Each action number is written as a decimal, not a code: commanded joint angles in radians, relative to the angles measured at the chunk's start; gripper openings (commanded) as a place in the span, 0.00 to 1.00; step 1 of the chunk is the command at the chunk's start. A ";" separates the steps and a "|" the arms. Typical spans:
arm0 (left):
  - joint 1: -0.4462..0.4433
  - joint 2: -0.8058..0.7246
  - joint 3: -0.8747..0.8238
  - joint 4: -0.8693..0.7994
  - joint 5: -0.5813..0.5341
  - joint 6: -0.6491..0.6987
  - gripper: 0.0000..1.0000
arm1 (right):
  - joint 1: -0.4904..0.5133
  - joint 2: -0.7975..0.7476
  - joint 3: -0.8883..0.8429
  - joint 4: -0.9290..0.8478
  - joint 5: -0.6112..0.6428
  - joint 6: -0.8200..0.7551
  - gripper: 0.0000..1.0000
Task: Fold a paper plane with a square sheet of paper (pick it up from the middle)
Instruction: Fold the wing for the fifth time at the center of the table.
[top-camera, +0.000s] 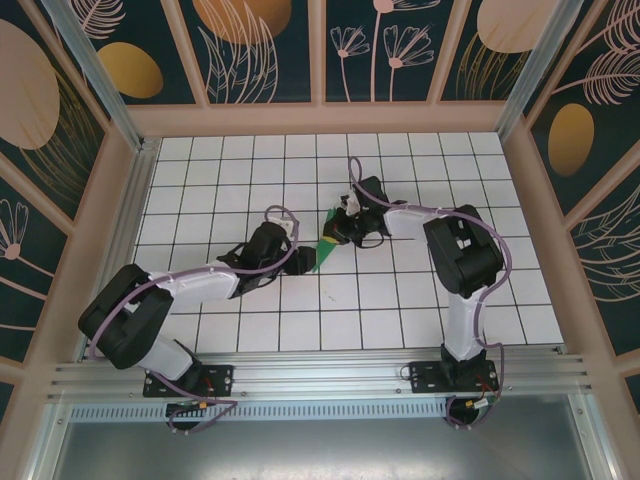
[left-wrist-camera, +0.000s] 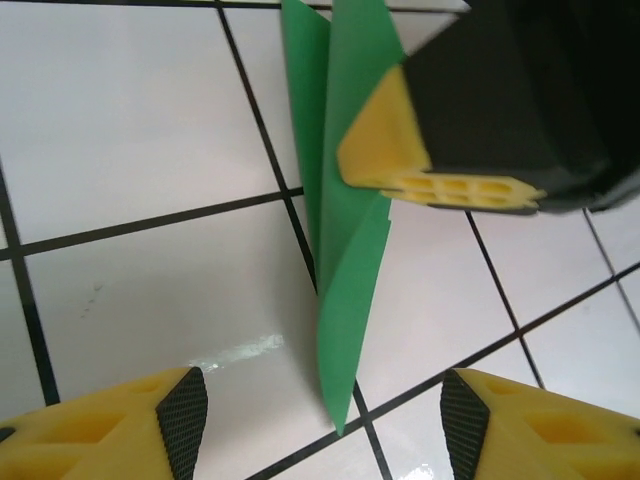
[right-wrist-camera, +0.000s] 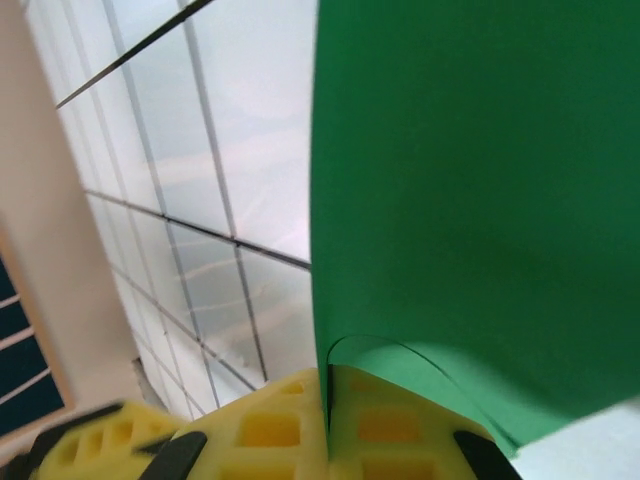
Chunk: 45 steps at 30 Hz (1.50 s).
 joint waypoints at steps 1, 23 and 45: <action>0.020 -0.013 -0.042 0.144 0.093 -0.166 0.65 | -0.019 -0.058 -0.058 0.137 -0.080 -0.066 0.00; 0.061 0.203 0.027 0.306 0.220 -0.310 0.41 | -0.090 0.034 -0.164 0.304 -0.228 -0.188 0.00; 0.104 0.450 0.356 0.030 0.113 -0.240 0.14 | -0.095 0.121 -0.023 0.086 -0.181 -0.390 0.00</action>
